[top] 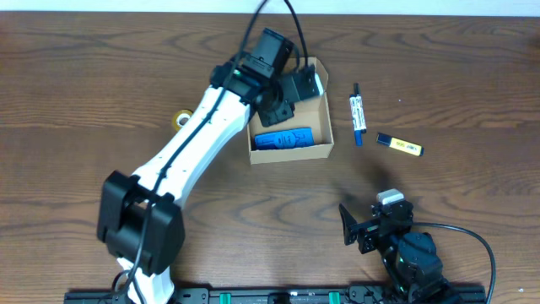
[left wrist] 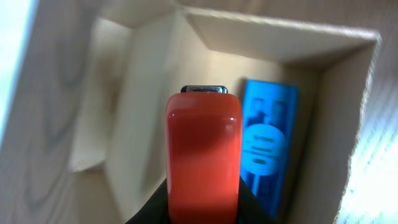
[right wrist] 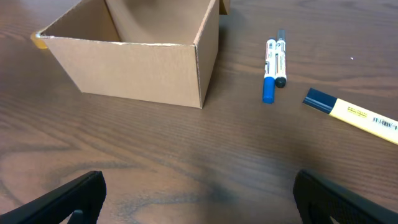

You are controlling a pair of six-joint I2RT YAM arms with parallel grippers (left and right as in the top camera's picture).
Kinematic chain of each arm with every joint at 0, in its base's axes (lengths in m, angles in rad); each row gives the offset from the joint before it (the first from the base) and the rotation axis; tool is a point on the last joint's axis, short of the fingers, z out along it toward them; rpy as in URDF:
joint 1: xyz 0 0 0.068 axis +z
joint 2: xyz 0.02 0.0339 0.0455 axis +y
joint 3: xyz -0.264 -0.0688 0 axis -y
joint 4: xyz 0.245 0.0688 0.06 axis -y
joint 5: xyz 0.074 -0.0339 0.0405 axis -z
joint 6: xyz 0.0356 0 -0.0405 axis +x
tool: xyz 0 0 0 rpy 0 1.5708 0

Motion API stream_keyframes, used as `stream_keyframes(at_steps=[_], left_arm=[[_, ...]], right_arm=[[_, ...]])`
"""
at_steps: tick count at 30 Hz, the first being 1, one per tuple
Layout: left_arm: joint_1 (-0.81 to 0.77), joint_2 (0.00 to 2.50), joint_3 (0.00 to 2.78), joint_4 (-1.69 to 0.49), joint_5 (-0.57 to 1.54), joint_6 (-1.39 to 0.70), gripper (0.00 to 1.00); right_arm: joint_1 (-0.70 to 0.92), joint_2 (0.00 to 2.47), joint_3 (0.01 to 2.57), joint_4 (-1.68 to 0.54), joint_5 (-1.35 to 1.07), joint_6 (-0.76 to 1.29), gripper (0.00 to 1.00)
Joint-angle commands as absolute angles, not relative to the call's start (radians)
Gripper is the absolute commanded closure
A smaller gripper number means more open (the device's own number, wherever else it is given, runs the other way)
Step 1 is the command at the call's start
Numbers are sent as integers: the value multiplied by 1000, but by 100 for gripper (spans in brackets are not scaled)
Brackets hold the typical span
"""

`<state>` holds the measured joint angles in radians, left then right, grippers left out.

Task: Pack container
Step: 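Lift the red stapler and carry it over the box, then lower the stapler into the box beside the duster and release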

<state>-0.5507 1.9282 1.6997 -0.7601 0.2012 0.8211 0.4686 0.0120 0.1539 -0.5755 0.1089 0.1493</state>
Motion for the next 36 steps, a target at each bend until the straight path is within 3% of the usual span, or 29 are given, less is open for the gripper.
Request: stream_keyframes(at_steps=[1,15,28,36], left_arm=[[-557,1967,1714,-767,229,909,79],[-554,2121,1714,-742,123,973,75],[-541,2188,1714,-698,99,961,84],[-510,2188,1714,-696,95,938,84]], right_arm=[[479,6,150,-575,116,157,1],[479,6,150,-575,116,157,1],[479,6,150,-575,116,157,1],[479,6,150,-575,116,157,1]])
